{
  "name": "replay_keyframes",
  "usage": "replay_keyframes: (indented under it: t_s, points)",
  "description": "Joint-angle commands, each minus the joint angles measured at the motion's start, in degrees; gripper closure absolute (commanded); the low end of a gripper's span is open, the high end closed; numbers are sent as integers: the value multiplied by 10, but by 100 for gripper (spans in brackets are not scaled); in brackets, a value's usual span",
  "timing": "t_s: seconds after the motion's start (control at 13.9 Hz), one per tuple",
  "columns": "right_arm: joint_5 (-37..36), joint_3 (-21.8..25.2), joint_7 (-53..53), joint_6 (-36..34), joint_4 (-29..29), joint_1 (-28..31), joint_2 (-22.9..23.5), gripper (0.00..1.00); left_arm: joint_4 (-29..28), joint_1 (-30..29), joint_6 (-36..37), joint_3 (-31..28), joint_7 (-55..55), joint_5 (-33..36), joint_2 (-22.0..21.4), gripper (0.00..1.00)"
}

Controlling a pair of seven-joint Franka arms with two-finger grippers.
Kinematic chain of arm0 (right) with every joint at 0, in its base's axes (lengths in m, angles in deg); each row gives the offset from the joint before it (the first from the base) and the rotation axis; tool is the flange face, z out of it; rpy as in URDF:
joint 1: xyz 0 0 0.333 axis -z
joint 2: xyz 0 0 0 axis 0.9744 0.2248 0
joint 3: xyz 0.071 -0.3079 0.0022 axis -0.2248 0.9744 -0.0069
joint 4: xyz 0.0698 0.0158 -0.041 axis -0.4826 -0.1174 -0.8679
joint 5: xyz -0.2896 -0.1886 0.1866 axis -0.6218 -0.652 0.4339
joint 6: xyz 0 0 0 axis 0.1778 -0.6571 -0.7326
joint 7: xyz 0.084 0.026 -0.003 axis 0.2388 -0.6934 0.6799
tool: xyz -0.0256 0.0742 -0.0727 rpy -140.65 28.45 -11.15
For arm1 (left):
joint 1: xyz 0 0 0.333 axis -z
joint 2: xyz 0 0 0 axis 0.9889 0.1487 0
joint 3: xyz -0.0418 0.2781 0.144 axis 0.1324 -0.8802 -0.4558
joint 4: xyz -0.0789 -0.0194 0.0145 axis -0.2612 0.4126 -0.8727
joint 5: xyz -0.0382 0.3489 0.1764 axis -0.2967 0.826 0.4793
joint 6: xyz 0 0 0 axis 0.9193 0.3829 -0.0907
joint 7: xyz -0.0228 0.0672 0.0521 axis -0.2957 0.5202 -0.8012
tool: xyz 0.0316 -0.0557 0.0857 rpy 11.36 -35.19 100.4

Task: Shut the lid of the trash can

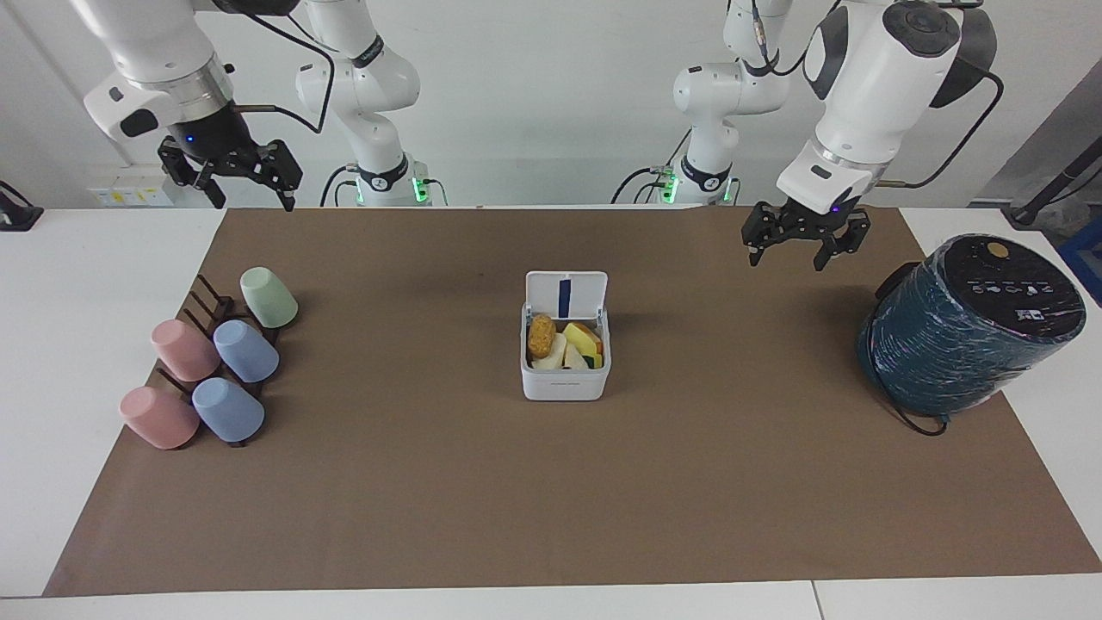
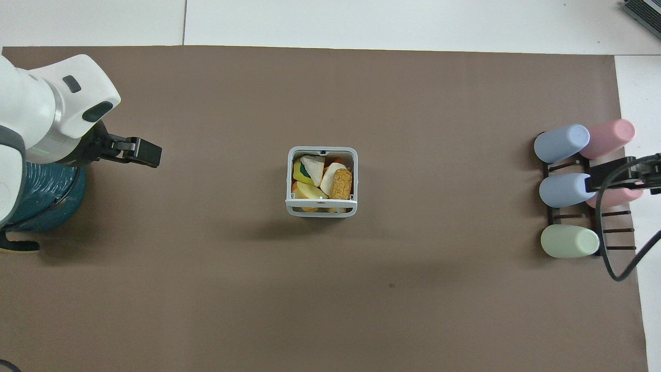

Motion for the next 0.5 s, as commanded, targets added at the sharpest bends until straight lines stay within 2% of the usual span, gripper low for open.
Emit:
replay_keyframes:
  t_s: [0.0,0.43]
  points:
    - [-2,0,13,5,-14,1,-13,0,-30,-2,-18,-3,-11,-8,-21,0]
    - [-2,0,12,5,-14,1,-13,0,-30,-3,-20,-4,-8,-8,-21,0]
